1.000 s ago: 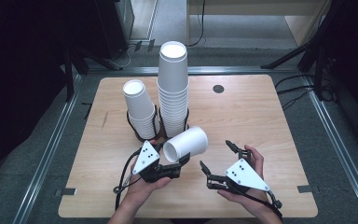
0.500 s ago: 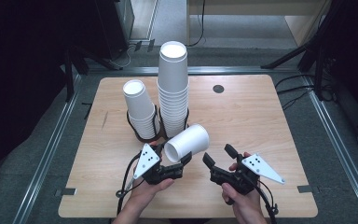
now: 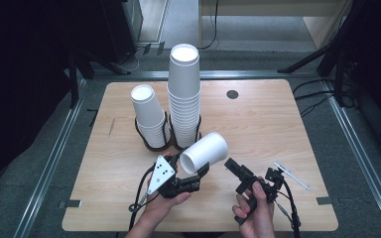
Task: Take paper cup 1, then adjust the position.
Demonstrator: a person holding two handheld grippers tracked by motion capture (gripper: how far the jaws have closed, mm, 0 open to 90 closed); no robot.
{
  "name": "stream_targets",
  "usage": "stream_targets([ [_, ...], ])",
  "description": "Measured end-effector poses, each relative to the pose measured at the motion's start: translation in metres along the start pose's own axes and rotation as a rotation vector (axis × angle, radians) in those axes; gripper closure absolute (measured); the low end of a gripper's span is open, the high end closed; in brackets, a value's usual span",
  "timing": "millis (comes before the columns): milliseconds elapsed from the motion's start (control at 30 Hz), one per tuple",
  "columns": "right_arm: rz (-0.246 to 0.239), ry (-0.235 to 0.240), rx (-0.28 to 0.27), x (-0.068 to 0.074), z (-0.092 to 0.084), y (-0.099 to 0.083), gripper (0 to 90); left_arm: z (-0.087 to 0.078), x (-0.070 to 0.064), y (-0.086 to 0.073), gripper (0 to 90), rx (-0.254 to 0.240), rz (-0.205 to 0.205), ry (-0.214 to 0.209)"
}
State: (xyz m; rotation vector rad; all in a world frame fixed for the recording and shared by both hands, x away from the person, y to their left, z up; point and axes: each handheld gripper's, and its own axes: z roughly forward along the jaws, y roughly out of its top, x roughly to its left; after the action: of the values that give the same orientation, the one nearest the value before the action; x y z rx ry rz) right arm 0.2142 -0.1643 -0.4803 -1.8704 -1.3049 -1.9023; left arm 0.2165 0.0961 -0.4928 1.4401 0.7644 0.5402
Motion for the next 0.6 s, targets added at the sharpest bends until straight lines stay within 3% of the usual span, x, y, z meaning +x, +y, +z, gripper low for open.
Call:
stream_targets([
  [100, 0.083, 0.04, 0.025, 0.0, 0.001, -0.002, 0.0, 0.001, -0.003, -0.002, 22.5, -0.003, 0.004, 0.003],
  [267, 0.179, 0.052, 0.027, -0.002, 0.003, -0.004, 0.0, 0.003, -0.008, -0.004, 22.4, -0.006, 0.019, 0.001],
  [600, 0.304, 0.067, 0.049, -0.014, 0.008, -0.001, 0.0, 0.009, -0.021, -0.009, 22.5, -0.011, 0.039, -0.004],
])
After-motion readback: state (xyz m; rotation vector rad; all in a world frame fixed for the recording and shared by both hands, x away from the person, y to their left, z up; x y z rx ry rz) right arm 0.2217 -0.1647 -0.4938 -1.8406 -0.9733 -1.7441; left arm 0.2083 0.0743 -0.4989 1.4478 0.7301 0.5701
